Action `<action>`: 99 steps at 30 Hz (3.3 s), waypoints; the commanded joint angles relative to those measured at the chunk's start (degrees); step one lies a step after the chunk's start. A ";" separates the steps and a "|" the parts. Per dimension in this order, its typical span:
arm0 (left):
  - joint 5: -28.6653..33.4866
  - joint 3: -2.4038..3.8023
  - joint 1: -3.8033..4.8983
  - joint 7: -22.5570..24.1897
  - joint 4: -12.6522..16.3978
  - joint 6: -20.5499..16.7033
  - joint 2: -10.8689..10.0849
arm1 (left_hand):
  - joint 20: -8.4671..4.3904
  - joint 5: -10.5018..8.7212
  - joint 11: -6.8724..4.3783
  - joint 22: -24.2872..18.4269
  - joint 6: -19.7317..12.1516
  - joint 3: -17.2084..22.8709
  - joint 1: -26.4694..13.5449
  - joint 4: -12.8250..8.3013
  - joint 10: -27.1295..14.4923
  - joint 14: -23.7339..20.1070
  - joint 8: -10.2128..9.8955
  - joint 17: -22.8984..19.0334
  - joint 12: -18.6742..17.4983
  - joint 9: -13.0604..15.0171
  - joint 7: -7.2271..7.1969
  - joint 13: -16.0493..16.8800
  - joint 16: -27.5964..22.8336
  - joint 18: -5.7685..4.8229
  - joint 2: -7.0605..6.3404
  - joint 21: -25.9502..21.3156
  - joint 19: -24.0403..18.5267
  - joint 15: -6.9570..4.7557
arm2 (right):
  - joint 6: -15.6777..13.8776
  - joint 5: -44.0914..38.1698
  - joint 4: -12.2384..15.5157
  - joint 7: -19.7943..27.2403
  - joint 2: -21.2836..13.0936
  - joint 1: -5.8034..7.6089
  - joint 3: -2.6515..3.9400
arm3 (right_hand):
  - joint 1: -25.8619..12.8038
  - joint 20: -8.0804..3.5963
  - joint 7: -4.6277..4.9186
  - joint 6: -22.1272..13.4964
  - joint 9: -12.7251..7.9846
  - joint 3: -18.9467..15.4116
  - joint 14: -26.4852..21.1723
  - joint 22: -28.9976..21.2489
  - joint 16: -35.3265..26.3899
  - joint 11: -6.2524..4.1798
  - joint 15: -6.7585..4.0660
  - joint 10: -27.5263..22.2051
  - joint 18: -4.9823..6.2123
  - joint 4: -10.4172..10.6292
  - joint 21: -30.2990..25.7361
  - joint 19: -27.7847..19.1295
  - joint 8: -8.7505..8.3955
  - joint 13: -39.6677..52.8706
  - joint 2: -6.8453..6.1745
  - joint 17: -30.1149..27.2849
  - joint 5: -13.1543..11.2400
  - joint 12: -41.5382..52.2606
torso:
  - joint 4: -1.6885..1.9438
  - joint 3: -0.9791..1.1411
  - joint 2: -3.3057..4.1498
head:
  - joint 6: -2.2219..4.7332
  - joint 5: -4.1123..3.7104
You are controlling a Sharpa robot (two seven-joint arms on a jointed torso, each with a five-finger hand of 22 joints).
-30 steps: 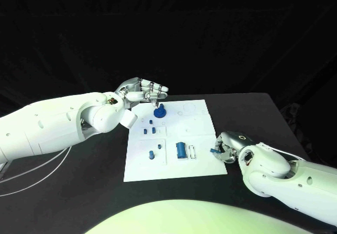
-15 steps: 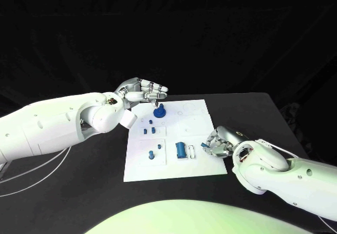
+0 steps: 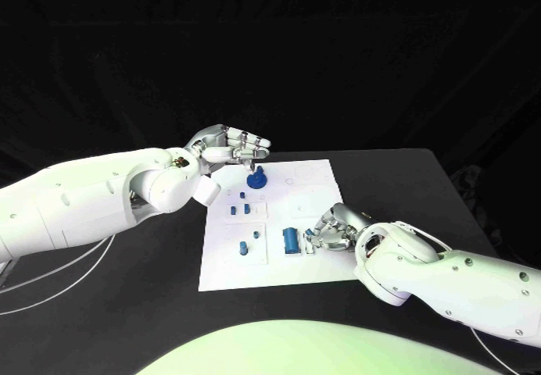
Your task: Assemble the parts on the task board
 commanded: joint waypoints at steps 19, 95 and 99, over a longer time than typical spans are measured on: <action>0.20 0.05 0.05 -0.37 0.37 1.60 -0.04 | 0.11 0.21 0.08 -0.07 -0.42 -0.34 0.01 -0.07 -0.44 -0.58 -0.11 -0.09 0.29 -0.12 0.01 0.08 -0.22 0.41 0.66 -0.24 -0.28 0.05 | 4.37 2.34 -3.62 0.62 2.25 -0.51 -0.16 | -3.20 -0.95 -3.00 4.19 1.51 -1.20 5.97 2.13 0.24 -1.18 -0.88 2.96 -1.04 1.82 0.23 0.34 1.99 10.64 0.44 15.08 0.15 1.69 | -0.10 0.04 -0.02 | 0.00 0.38; 0.20 0.04 0.04 -0.60 0.13 1.76 -0.17 | 0.14 0.19 0.10 -0.08 -0.49 -0.35 -0.03 -0.07 -0.56 -0.65 -0.10 -0.10 0.34 -0.14 0.03 0.09 -0.24 0.41 0.72 -0.28 -0.32 0.09 | 1.79 -5.83 -3.92 19.72 -1.49 -1.90 -0.39 | 6.15 2.24 4.19 -5.30 -17.70 19.94 5.97 4.94 0.24 4.58 3.39 2.02 -1.01 -12.34 0.31 -0.31 -9.29 10.34 1.37 15.08 7.70 0.95 | -0.03 0.07 0.03 | 0.00 0.24; 0.20 0.04 0.04 -0.65 0.16 1.79 -0.19 | 0.14 0.19 0.11 -0.08 -0.50 -0.31 0.02 -0.09 -0.60 -0.69 -0.10 -0.11 0.37 -0.15 0.03 0.10 -0.26 0.41 0.78 -0.29 -0.34 0.09 | 1.87 -5.50 -4.26 19.89 -1.34 -1.94 -0.39 | 4.14 2.06 4.10 -4.67 -20.00 23.63 5.97 5.71 0.24 4.46 3.28 2.06 -1.02 -13.66 0.92 -0.47 -9.22 10.28 1.59 15.08 8.17 0.96 | -0.07 0.03 0.02 | 0.00 0.30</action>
